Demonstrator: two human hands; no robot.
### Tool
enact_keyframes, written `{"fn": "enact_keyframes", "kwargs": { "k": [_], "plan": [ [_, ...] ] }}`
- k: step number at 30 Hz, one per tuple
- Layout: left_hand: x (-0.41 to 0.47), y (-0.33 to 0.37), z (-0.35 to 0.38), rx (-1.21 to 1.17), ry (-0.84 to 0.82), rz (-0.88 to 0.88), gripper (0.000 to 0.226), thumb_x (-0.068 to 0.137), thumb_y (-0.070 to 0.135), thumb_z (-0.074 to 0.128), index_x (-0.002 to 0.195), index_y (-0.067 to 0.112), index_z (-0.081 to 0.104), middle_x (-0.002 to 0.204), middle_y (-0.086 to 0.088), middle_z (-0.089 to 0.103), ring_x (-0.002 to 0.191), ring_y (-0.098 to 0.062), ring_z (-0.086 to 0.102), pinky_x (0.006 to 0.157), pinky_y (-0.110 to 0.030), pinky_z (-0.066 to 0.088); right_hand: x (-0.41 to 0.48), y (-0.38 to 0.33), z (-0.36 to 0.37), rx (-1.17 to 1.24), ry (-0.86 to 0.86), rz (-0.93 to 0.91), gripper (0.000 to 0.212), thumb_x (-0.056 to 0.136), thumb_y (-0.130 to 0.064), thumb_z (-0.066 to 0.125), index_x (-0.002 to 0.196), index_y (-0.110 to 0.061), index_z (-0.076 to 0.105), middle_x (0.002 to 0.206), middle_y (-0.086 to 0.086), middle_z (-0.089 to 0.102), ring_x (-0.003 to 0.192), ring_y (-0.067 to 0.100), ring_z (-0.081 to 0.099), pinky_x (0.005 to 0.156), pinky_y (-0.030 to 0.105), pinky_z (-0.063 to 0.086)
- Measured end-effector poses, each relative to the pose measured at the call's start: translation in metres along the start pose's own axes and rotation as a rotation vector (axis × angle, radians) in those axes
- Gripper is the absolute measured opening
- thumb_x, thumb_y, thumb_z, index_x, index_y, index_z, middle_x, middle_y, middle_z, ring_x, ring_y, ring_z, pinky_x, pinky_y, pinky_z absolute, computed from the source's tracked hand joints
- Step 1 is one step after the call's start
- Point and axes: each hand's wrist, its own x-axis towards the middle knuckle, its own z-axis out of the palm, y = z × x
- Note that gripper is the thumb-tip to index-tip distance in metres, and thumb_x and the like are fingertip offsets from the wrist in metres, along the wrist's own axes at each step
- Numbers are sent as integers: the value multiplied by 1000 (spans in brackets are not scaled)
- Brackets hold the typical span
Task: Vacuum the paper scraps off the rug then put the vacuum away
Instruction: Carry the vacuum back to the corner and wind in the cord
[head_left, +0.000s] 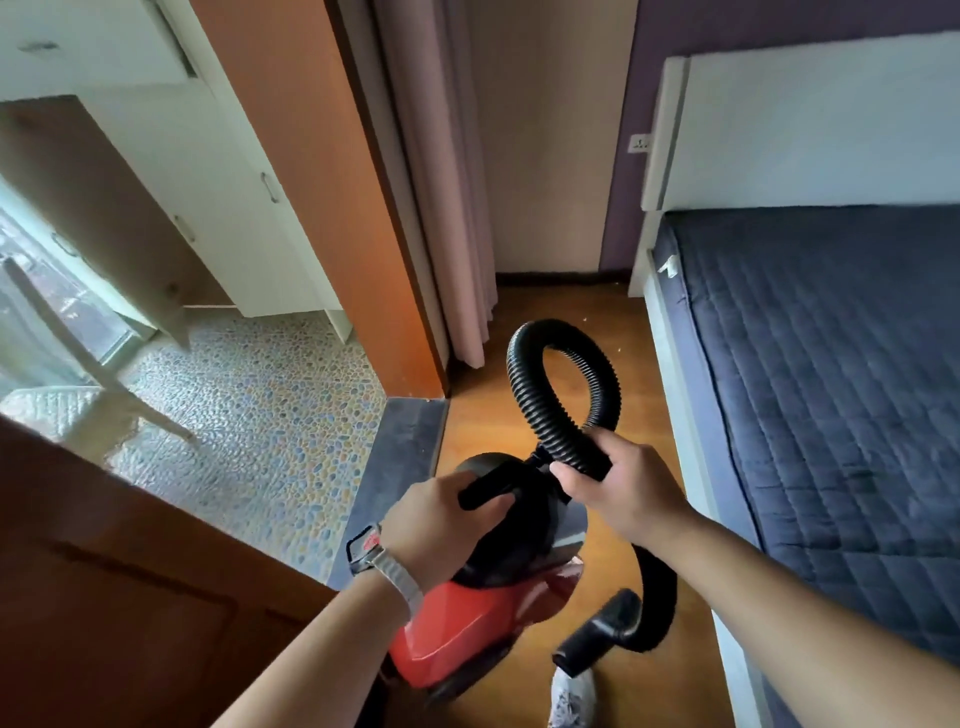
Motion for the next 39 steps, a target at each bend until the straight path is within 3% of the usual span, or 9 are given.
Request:
{"fn": "enact_keyframes", "kwargs": {
  "k": [3, 11, 16, 20, 23, 28, 34, 36, 39],
  "plan": [
    [53, 16, -3, -4, 30, 18, 46, 71, 77, 48, 77, 34, 63, 59, 9, 62, 49, -7, 57, 45, -24, 42, 52, 8, -19, 23, 24, -15, 40, 72, -63, 62, 90, -28, 67, 71, -7, 66, 68, 9, 63, 61, 32, 50],
    [183, 53, -10, 75, 62, 74, 42, 78, 73, 51, 83, 34, 65, 63, 12, 63, 56, -3, 60, 51, -26, 50, 169, 23, -58, -23, 84, -8, 31, 77, -56, 66, 84, -26, 64, 65, -4, 63, 64, 11, 60, 59, 33, 49],
    [275, 57, 3, 13, 30, 97, 58, 67, 80, 41, 79, 28, 64, 65, 9, 64, 60, -7, 62, 56, -33, 53, 250, 45, -63, -138, 63, 71, 27, 80, -50, 69, 85, -25, 63, 60, -4, 61, 57, 9, 58, 52, 26, 45],
    [361, 59, 9, -27, -25, 118, 54, 68, 79, 44, 81, 31, 64, 65, 10, 65, 61, -7, 62, 55, -31, 53, 324, 60, -65, -209, 74, 167, 26, 81, -48, 71, 87, -24, 64, 66, -2, 65, 61, 12, 61, 54, 25, 47],
    [425, 65, 3, -44, -70, 127, 47, 72, 76, 51, 81, 31, 63, 65, 10, 65, 62, -9, 63, 57, -31, 53, 378, 62, -70, -258, 76, 240, 26, 83, -46, 71, 84, -23, 61, 64, -2, 62, 57, 8, 55, 51, 19, 40],
    [520, 86, -23, 6, -68, 189, 41, 80, 71, 57, 74, 30, 60, 61, 9, 61, 59, -8, 59, 48, -26, 41, 461, 61, -83, -222, 150, 281, 27, 82, -48, 70, 86, -22, 63, 66, 1, 64, 61, 13, 59, 55, 30, 47],
    [608, 115, -39, 105, -86, 261, 42, 83, 67, 58, 88, 26, 67, 71, 6, 64, 69, -15, 61, 57, -30, 46, 534, 74, -101, -169, 185, 329, 25, 82, -48, 70, 90, -26, 65, 70, -1, 66, 66, 13, 62, 62, 33, 53],
    [634, 125, -36, 114, -93, 256, 43, 81, 68, 58, 88, 27, 67, 69, 6, 64, 67, -14, 61, 57, -31, 49, 555, 82, -108, -152, 194, 333, 24, 82, -47, 70, 91, -25, 65, 69, -2, 65, 64, 10, 60, 61, 30, 51],
    [670, 138, -25, 107, -99, 222, 46, 77, 74, 55, 87, 31, 66, 67, 8, 64, 66, -15, 62, 56, -30, 52, 585, 96, -120, -127, 197, 310, 17, 84, -38, 73, 90, -25, 66, 64, -5, 61, 59, 1, 56, 52, 15, 41]
  ]
}}
